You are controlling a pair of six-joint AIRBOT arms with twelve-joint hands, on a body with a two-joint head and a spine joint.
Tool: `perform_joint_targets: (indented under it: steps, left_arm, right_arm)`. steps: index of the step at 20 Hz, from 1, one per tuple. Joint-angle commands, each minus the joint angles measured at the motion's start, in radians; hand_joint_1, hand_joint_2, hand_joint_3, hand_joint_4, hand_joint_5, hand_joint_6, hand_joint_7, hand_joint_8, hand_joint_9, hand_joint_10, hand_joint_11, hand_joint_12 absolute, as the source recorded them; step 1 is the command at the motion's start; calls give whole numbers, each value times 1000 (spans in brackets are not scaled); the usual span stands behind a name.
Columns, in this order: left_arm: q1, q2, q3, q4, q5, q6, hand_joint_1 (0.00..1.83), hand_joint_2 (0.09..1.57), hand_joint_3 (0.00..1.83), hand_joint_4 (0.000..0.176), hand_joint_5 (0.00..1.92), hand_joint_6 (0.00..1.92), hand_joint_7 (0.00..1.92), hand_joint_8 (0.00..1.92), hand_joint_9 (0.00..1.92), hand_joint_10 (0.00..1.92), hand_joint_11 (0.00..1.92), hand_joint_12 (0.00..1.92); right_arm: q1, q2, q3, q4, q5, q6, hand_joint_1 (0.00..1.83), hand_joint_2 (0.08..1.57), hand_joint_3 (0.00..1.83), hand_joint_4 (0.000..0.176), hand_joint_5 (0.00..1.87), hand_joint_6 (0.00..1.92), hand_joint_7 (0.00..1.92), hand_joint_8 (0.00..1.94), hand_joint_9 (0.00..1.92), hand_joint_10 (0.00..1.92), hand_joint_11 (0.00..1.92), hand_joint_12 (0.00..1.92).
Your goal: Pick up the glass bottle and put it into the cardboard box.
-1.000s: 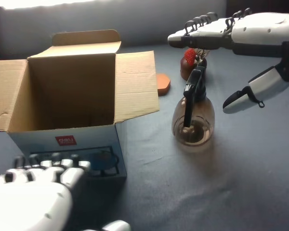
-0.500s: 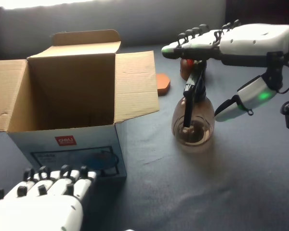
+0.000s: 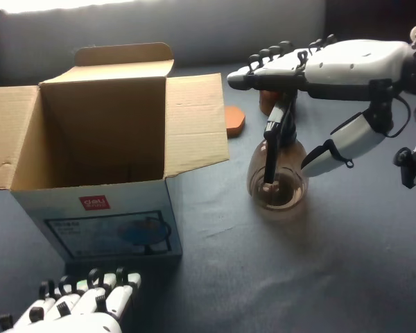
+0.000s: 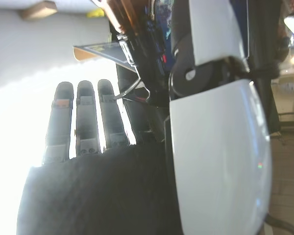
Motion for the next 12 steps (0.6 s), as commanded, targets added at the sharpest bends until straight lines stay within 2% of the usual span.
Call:
perform_joint_targets:
  steps: [1, 4, 12]
  left_arm:
    - [1, -11, 2, 110, -62, -21, 0, 1241, 0, 0, 0, 0, 0, 0, 0, 0, 0, 86]
    - [40, -51, 16, 153, -81, -60, 0, 1247, 0, 0, 0, 0, 0, 0, 0, 0, 0, 92]
    - [134, -68, 61, 232, -50, -147, 0, 1244, 0, 0, 0, 0, 4, 1, 0, 0, 0, 175]
  right_arm:
    - [10, 0, 6, 45, 52, 2, 1092, 912, 19, 0, 0, 0, 0, 0, 0, 0, 0, 0]
    - [11, -14, 15, 45, 60, 2, 1115, 917, 22, 0, 0, 0, 0, 0, 0, 0, 0, 0]
    - [11, -24, 19, 45, 68, -3, 1115, 925, 25, 0, 30, 13, 14, 5, 12, 5, 0, 0]
